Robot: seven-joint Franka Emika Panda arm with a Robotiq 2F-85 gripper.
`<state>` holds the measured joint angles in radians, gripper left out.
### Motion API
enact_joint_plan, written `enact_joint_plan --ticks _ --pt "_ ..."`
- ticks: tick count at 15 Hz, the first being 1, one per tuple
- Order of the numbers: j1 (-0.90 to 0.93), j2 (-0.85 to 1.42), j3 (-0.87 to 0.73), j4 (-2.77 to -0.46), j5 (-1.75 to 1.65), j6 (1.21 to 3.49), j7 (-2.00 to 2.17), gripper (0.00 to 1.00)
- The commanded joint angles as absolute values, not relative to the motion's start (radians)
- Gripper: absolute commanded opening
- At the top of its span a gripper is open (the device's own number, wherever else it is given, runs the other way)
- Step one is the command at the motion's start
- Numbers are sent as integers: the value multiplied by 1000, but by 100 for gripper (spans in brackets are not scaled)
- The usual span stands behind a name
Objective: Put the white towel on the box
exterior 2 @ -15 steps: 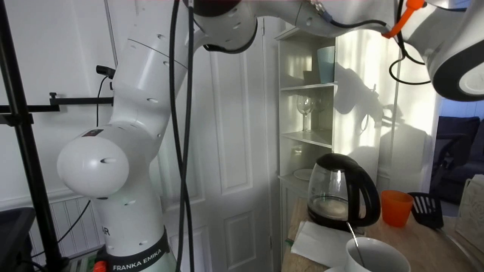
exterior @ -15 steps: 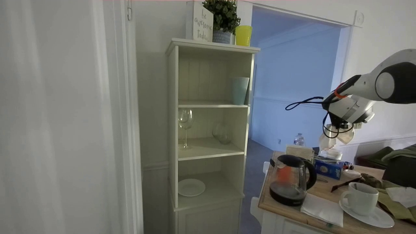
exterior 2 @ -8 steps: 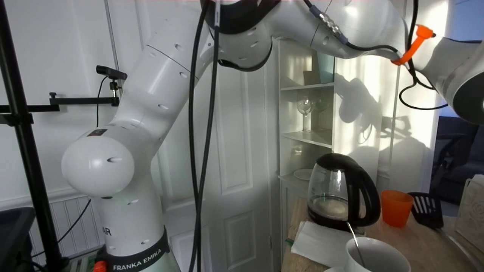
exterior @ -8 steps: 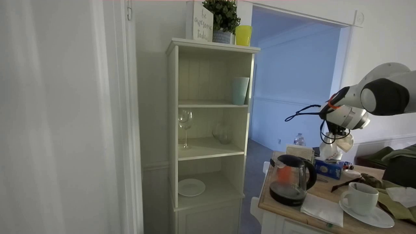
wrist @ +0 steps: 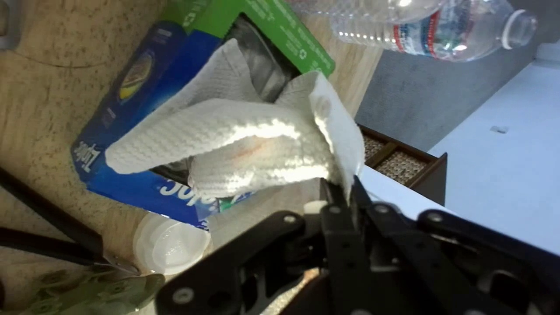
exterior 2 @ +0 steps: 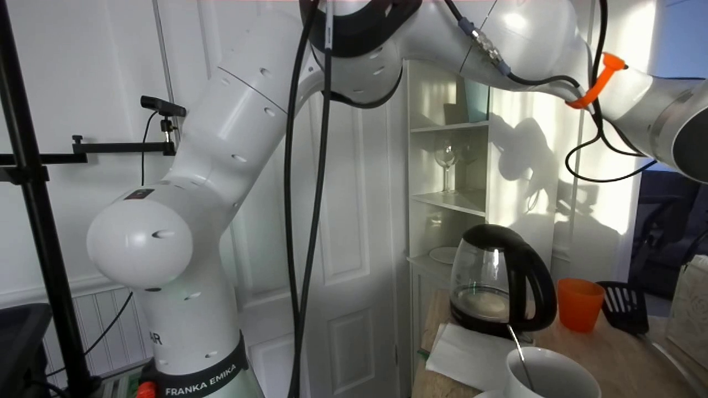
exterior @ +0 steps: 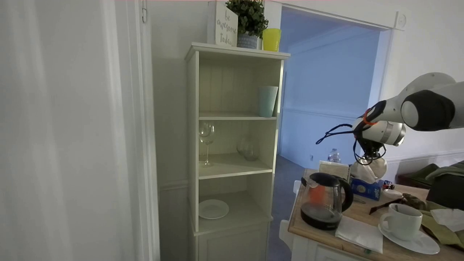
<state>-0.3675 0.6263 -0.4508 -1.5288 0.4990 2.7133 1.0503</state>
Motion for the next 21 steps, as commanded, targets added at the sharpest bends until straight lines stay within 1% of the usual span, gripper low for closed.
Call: enact_joint_plan --ticks 1,6,7,8,9,13,14,17,18,21 --pt "-393 658 -440 -1469 404 2616 1120 6" --pt "-427 681 -410 -1415 372 2525 1128 6" --pt "-431 686 -410 -1404 366 2507 1133 15" --pt "-436 686 -406 -1394 366 2501 1131 32" --pt "-437 681 -410 -1391 358 2497 1130 36" --pt "-443 600 -415 -1412 324 2480 1086 65" --pt "-466 555 -381 -1426 336 2424 1021 71" --pt "-444 450 -379 -1518 359 2332 828 93" --pt "-432 418 -380 -1550 349 2311 783 98" --pt "-406 328 -373 -1638 332 2241 655 100"
